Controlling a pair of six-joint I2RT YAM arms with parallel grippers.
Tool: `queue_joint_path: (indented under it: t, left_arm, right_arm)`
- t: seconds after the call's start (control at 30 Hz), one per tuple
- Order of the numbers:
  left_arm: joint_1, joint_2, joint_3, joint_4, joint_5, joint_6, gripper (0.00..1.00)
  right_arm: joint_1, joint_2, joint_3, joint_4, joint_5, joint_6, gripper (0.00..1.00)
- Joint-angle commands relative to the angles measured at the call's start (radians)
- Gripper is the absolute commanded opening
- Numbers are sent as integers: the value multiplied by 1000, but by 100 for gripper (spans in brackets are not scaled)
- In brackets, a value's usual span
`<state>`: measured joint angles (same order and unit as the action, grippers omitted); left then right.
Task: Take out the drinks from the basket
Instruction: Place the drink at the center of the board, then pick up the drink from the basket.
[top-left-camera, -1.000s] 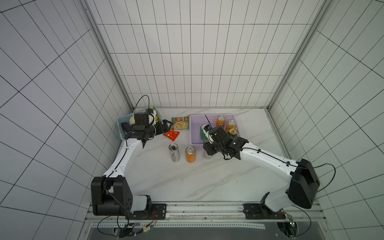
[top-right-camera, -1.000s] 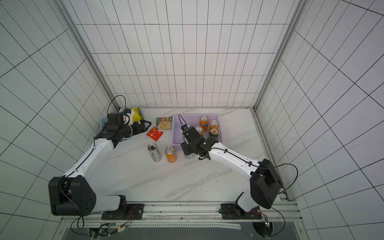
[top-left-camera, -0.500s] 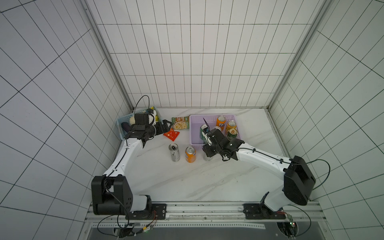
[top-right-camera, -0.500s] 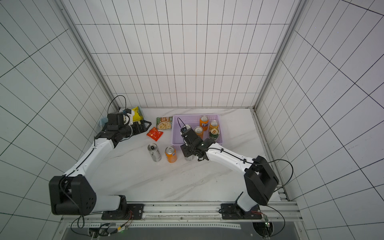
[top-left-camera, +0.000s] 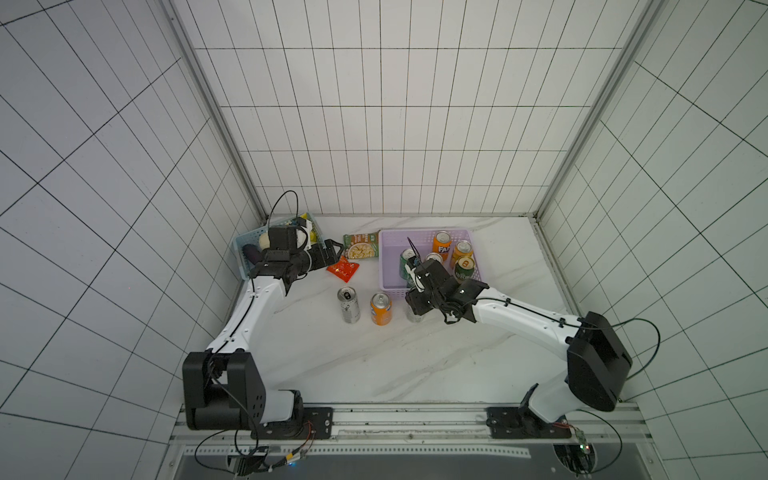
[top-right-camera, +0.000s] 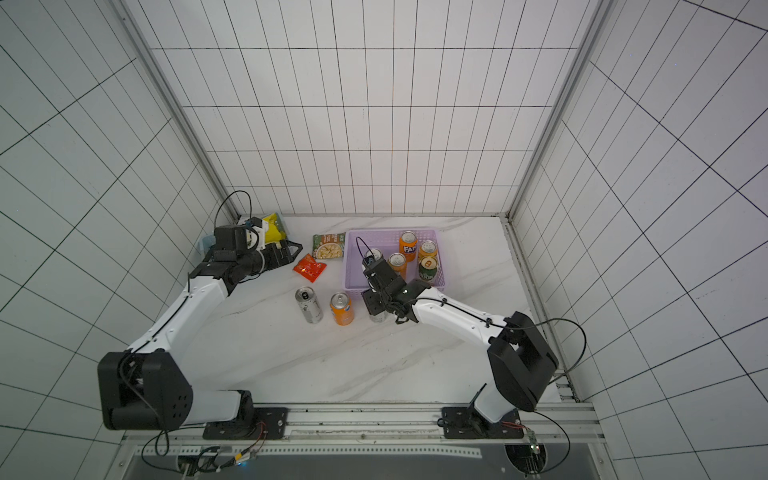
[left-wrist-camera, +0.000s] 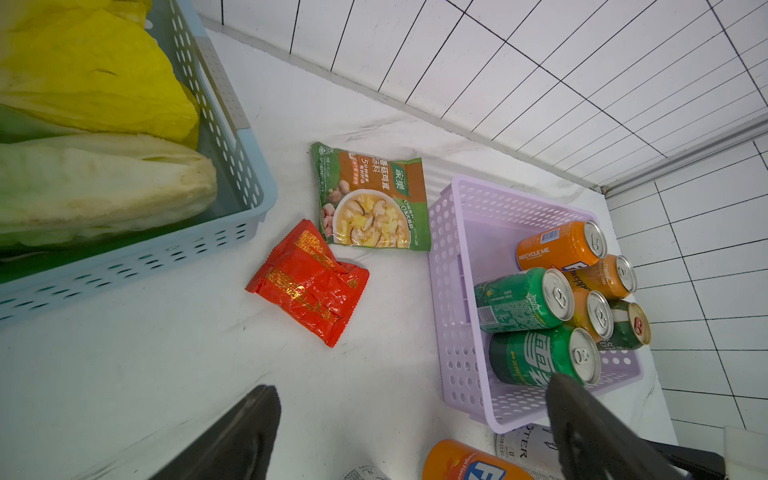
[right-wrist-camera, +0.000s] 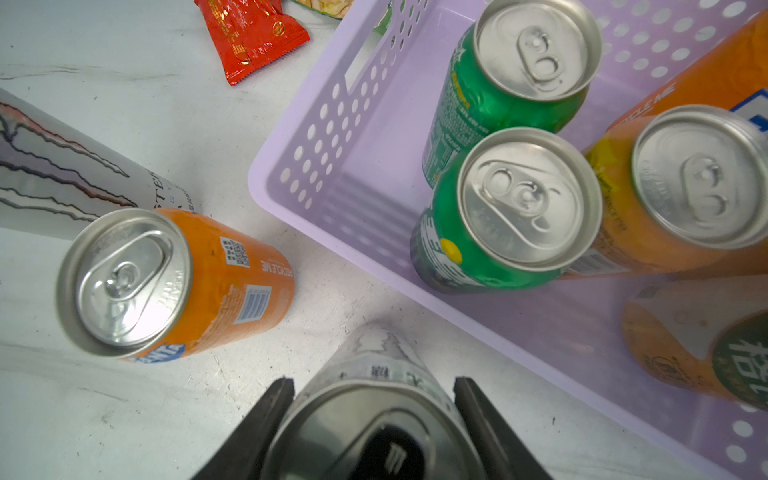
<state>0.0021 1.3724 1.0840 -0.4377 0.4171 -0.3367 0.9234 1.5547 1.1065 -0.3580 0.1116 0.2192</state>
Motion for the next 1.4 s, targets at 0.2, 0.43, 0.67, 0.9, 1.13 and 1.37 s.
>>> queue_joint_path:
  t: [0.2, 0.43, 0.67, 0.9, 1.13, 1.37]
  left_arm:
    - [7, 4, 22, 10, 9, 3, 98]
    - [9, 2, 22, 11, 9, 3, 98]
    - [9, 3, 22, 11, 10, 3, 98]
    - [10, 3, 23, 9, 11, 5, 98]
    - [9, 1, 24, 9, 10, 4, 98]
    - [9, -2, 24, 7, 9, 8, 98]
  right_arm:
    - [5, -74, 13, -31, 11, 10, 75]
    - [-28, -110, 73, -107, -25, -8, 84]
    - [-154, -134, 139, -188, -176, -28, 85]
    - [-302, -95, 201, -245, -215, -71, 87]
    - [-387, 47, 330, -308, -208, -95, 90]
    - [-394, 209, 472, -337, -183, -54, 90]
